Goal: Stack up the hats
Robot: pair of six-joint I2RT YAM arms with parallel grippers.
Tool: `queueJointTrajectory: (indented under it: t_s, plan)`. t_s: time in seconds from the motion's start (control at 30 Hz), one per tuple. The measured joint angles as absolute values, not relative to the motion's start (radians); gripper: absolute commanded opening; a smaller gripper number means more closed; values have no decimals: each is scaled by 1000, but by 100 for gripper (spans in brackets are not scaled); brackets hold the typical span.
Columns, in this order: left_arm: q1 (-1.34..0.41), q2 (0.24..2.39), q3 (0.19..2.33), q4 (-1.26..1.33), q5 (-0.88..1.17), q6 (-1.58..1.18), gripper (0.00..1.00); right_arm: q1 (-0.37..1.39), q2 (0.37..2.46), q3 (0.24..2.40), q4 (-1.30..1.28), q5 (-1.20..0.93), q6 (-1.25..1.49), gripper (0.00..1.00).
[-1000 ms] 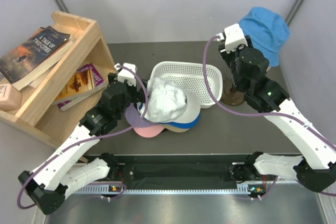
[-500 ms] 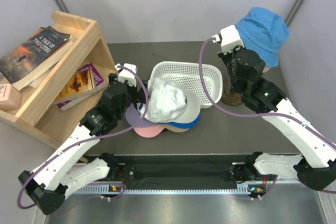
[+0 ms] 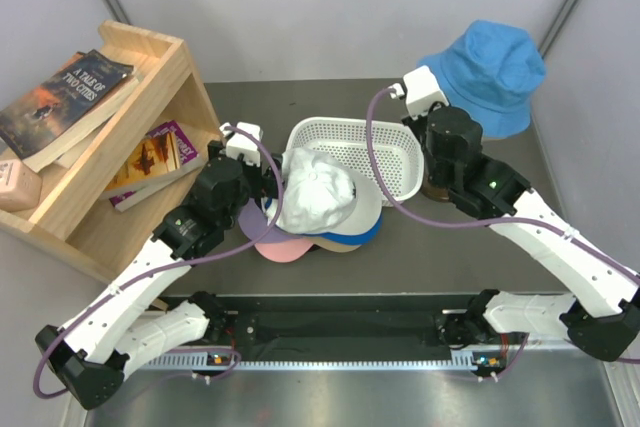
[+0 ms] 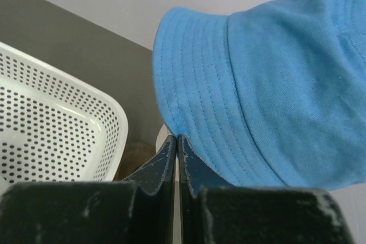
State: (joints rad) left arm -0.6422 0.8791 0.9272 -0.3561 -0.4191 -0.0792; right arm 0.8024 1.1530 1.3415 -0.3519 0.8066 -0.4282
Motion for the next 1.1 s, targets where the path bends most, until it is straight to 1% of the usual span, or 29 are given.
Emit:
queueJointTrajectory:
  t_s: [0.5,0.53,0.57,0.6,0.67,0.7,0.77,0.8,0.93,0.97,1.0,1.1]
  plan:
    - [-642,859,923,-352,-408,-80,99,803,1156,1249,-394,783,-322,0]
    - [-642,857,923,-352,-408,-80,99,803,1157,1248,-394,782,-318,2]
    - [-642,856,923,-352,-408,-80,99,803,1157,1245,-393,781,-312,6]
    - [-642,855,923,-352,-408,-80,99,803,1157,1243,-394,781,-309,18]
    - [-642,852,922,-352,-408,-80,99,803,1157,1243,-399,770,-293,34]
    - [-642,850,921,-352,-408,-80,99,803,1156,1243,-406,759,-284,47]
    - [-642,846,921,-352,-408,-79,99,804,1153,1237,-414,722,-272,58]
    - [-642,842,921,-351,-408,-79,99,804,1150,1237,-422,705,-265,66]
    - [-642,823,917,-345,-421,-72,99,805,1115,1235,-450,592,-248,82]
    - [-642,813,914,-342,-426,-69,99,808,1098,1235,-458,565,-242,84]
    - [-642,802,908,-339,-431,-65,99,810,1079,1232,-459,535,-239,88]
    - [-642,758,888,-330,-439,-52,99,818,999,1198,-450,454,-223,93]
